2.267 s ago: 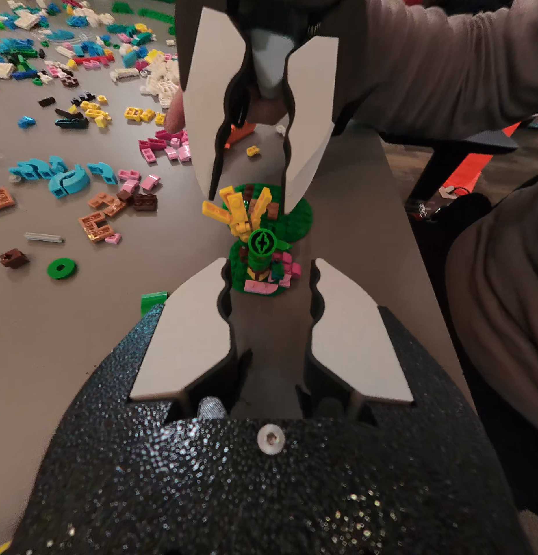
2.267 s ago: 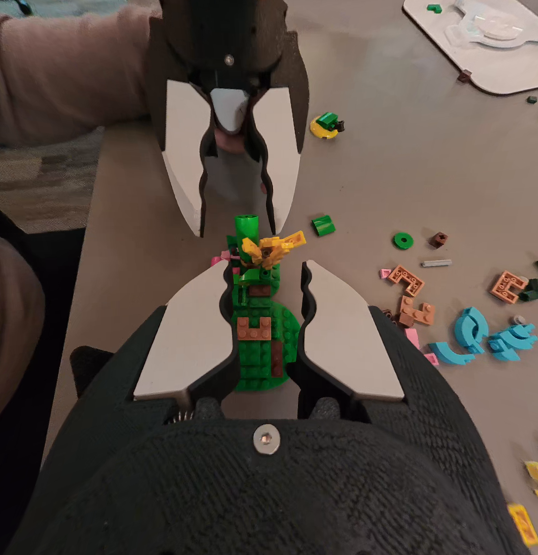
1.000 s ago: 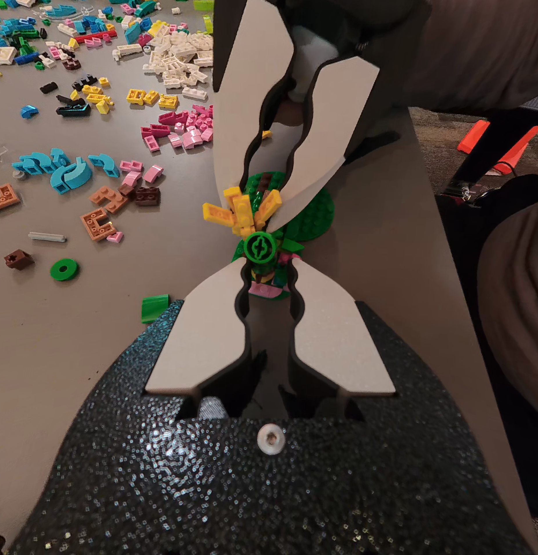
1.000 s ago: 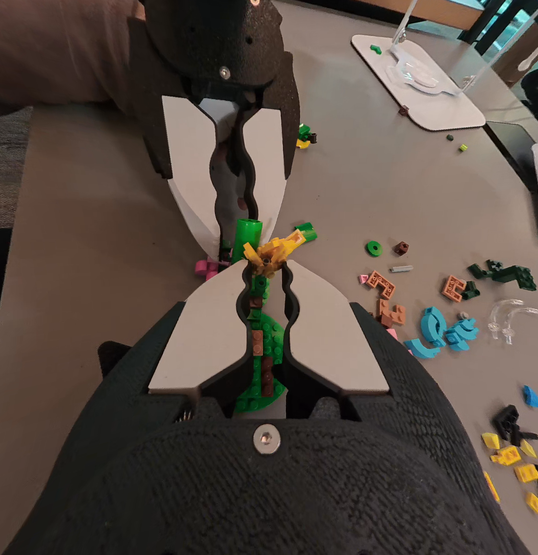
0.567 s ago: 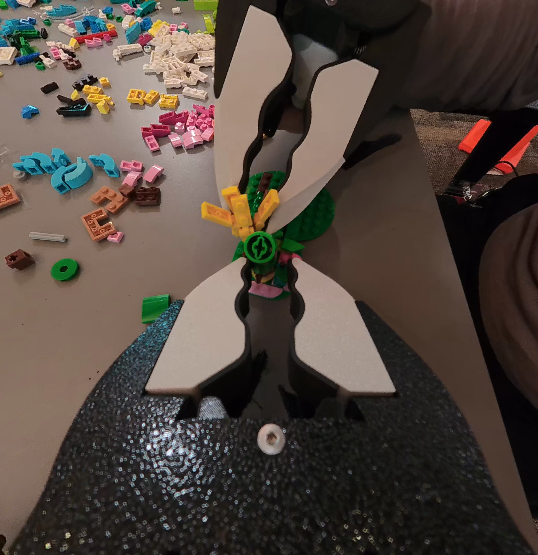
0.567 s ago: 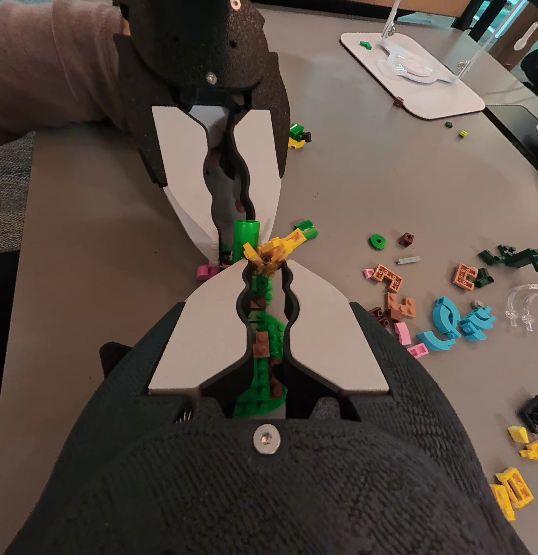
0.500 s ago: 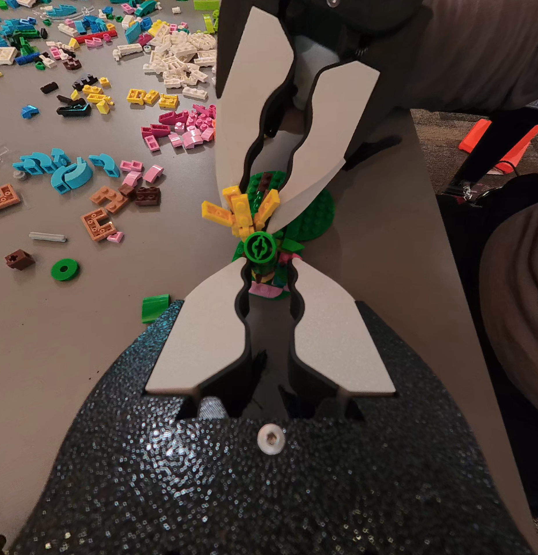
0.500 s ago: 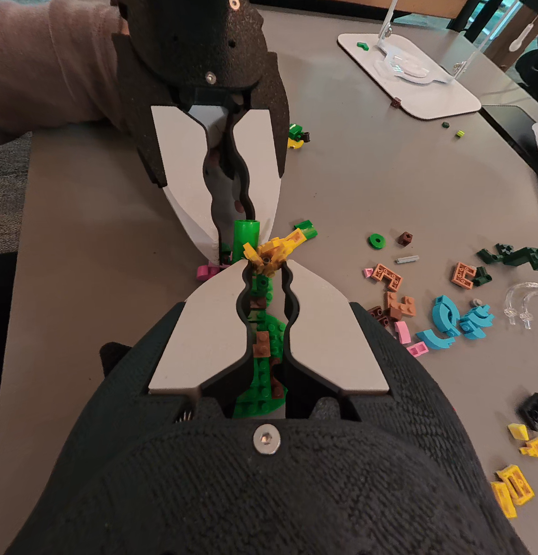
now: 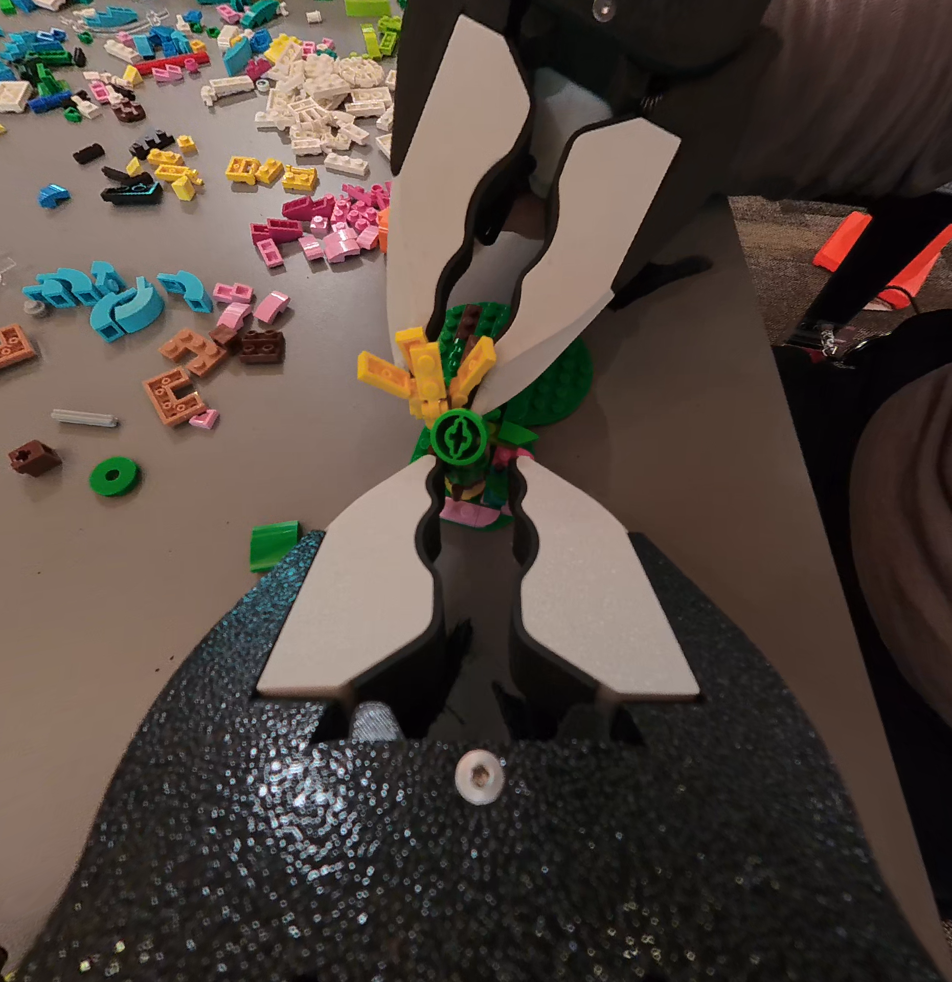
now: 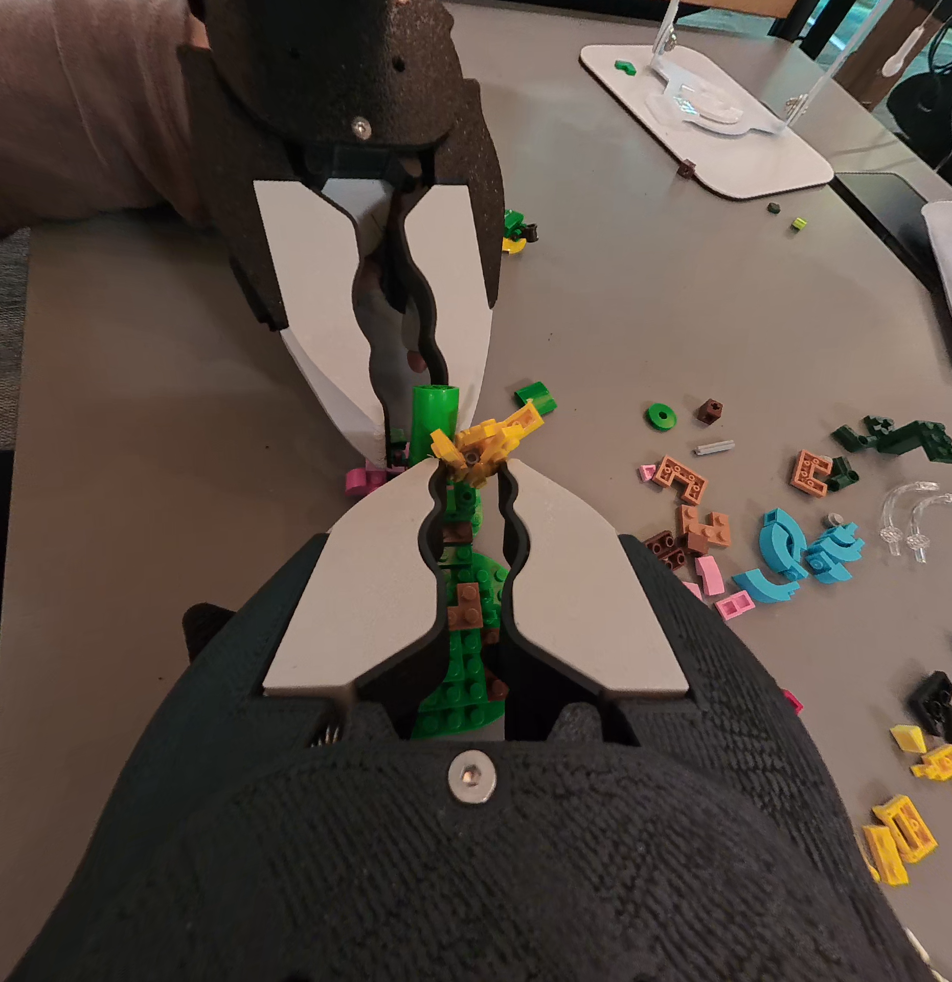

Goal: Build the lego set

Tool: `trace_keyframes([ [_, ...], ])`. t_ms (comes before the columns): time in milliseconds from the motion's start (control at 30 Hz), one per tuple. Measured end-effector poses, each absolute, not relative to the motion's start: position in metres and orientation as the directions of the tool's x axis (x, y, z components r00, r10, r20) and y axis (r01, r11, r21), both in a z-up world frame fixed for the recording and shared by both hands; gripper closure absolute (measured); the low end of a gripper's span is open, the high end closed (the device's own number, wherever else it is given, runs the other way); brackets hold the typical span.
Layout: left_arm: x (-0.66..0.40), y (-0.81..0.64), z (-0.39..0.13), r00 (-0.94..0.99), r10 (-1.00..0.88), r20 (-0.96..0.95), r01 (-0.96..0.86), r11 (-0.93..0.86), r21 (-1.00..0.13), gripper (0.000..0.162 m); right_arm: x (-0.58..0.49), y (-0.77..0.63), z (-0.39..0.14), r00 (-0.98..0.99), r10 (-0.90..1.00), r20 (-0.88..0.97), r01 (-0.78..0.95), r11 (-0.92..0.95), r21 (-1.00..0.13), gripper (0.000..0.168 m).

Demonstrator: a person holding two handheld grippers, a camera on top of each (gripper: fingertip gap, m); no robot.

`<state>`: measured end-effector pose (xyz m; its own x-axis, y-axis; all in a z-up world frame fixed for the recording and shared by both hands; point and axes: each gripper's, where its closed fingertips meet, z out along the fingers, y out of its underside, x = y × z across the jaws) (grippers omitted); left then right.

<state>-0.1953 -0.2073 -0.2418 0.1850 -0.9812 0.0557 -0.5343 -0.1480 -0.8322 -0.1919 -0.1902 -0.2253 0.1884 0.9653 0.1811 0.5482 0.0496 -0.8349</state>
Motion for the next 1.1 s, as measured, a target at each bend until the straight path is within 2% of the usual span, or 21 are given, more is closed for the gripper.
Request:
trace_keyframes([
  [733,-0.195,-0.208,-0.243,0.181,-0.982,0.051,-0.538,-0.143,-0.831,0.139,-0.191,-0.191,-0.226,0.159,0.969,0.19,0.592,0.06,-0.803,0.151],
  [767,-0.194,-0.208,-0.243,0.179,-0.983,0.052,-0.54,-0.142,-0.83,0.139,-0.19,-0.191,-0.227,0.159,0.97,0.183,0.589,0.056,-0.806,0.148],
  [833,-0.194,-0.209,-0.245,0.175,-0.983,0.05,-0.552,-0.14,-0.822,0.139,-0.189,-0.197,-0.229,0.138,0.982,0.129,0.582,0.025,-0.813,0.127],
  [900,-0.194,-0.21,-0.247,0.171,-0.984,0.045,-0.561,-0.135,-0.816,0.139,-0.187,-0.202,-0.227,0.124,0.99,0.071,0.549,-0.009,-0.836,0.122],
  [1100,-0.193,-0.211,-0.247,0.162,-0.986,0.048,-0.562,-0.132,-0.816,0.138,-0.181,-0.194,-0.22,0.153,0.986,0.063,0.513,-0.024,-0.858,0.136],
])
